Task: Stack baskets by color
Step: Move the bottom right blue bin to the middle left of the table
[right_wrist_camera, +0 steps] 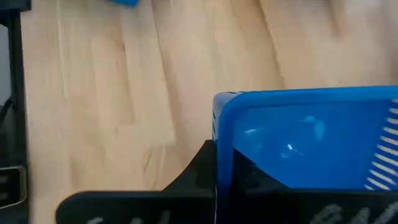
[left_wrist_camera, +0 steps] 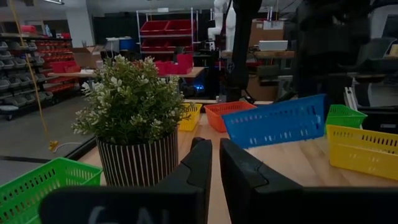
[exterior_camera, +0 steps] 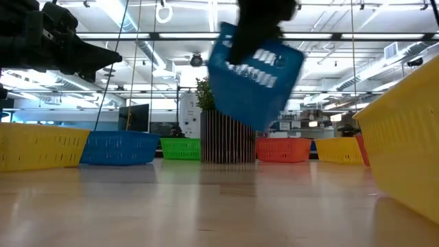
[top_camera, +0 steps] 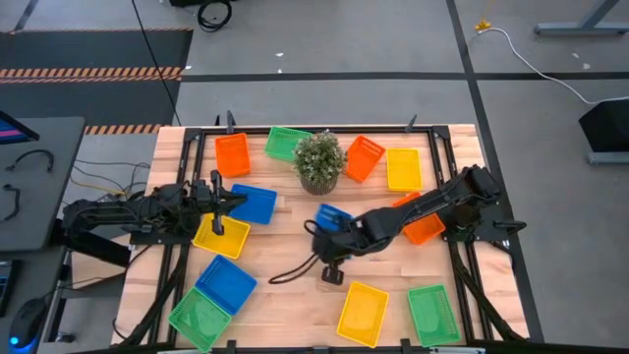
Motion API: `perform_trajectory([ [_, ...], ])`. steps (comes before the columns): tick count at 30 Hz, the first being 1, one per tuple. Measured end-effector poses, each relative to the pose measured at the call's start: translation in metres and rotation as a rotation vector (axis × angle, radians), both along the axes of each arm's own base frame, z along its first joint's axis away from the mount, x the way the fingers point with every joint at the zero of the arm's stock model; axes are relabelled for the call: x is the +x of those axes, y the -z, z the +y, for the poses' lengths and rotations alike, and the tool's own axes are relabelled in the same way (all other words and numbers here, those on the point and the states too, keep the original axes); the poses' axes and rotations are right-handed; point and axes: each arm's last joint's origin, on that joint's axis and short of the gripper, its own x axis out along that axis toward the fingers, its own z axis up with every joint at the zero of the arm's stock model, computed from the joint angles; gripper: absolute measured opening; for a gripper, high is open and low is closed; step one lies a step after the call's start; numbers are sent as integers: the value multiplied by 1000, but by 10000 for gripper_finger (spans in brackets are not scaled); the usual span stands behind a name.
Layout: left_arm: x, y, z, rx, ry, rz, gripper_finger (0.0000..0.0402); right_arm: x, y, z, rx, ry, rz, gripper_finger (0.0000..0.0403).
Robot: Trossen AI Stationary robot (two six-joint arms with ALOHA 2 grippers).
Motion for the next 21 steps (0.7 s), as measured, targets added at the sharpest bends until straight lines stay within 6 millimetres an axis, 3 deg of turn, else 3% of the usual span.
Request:
perform_trajectory([
  [10,0,0,0,0,0,-1,34,75,18,5,-140,-195,6,2],
  [21,0,0,0,0,0,-1,36,114,54,5,-139,-160,124,2],
])
